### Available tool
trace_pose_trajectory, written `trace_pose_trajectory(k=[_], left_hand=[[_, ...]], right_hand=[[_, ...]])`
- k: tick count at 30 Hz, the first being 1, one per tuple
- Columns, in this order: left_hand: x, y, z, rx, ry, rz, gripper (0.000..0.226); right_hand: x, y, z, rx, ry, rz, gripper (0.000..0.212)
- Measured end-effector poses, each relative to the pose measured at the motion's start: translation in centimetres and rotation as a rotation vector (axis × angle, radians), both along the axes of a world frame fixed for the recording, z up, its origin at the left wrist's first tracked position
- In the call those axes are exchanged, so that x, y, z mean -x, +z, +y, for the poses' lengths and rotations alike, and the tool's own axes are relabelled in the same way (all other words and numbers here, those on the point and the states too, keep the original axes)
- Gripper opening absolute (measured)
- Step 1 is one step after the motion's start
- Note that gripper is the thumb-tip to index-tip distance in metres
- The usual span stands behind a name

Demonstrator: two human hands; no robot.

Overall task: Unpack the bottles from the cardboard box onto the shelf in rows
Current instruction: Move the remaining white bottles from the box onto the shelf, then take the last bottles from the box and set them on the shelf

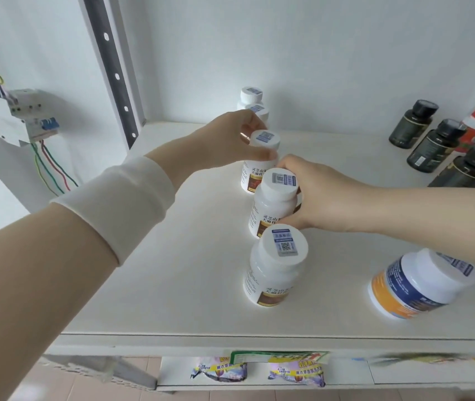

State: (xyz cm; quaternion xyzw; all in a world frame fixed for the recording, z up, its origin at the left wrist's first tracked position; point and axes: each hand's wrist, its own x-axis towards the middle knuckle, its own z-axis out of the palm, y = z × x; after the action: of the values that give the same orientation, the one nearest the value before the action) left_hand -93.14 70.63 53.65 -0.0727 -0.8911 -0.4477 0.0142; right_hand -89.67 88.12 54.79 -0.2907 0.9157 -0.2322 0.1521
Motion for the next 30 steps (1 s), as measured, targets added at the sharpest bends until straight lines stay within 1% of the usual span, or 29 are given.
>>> trace_pose_trajectory(k=[6,10,13,17,21,23,27,30], left_hand=[[-0.1,0.0,0.2,0.032,-0.002,-0.007,0.036],[-0.7,1.9,0.4,0.111,0.013,0.033,0.032],[-1.4,4.7,1.3,0.257,0.009,0.112,0.033],[-2.3,8.9,4.2,0.551,0.035,0.213,0.034],[-3.7,11.7,9.5,0.864,0.051,0.287,0.035],[-4.8,12.1,13.5,0.979,0.047,0.320,0.036],[-7.0,11.7,22.8,1.087,0.020,0.382,0.038],[-8.6,10.9,30.7,1.089,-0.050,0.478,0.038]], right_hand=[[0.2,-0.2,0.0,0.008,-0.004,-0.031,0.064],[0.0,0.9,1.0,0.026,-0.018,-0.023,0.071],[-0.3,2.6,2.9,0.067,-0.071,0.013,0.071],[-1.2,5.0,7.2,0.133,-0.164,0.139,0.060],[-2.2,6.5,13.0,0.105,-0.276,0.328,0.057],[-3.3,6.8,16.7,0.073,-0.333,0.434,0.058],[-6.6,6.3,25.1,-0.029,-0.482,0.569,0.052],[-9.3,5.3,31.8,-0.133,-0.600,0.603,0.052]])
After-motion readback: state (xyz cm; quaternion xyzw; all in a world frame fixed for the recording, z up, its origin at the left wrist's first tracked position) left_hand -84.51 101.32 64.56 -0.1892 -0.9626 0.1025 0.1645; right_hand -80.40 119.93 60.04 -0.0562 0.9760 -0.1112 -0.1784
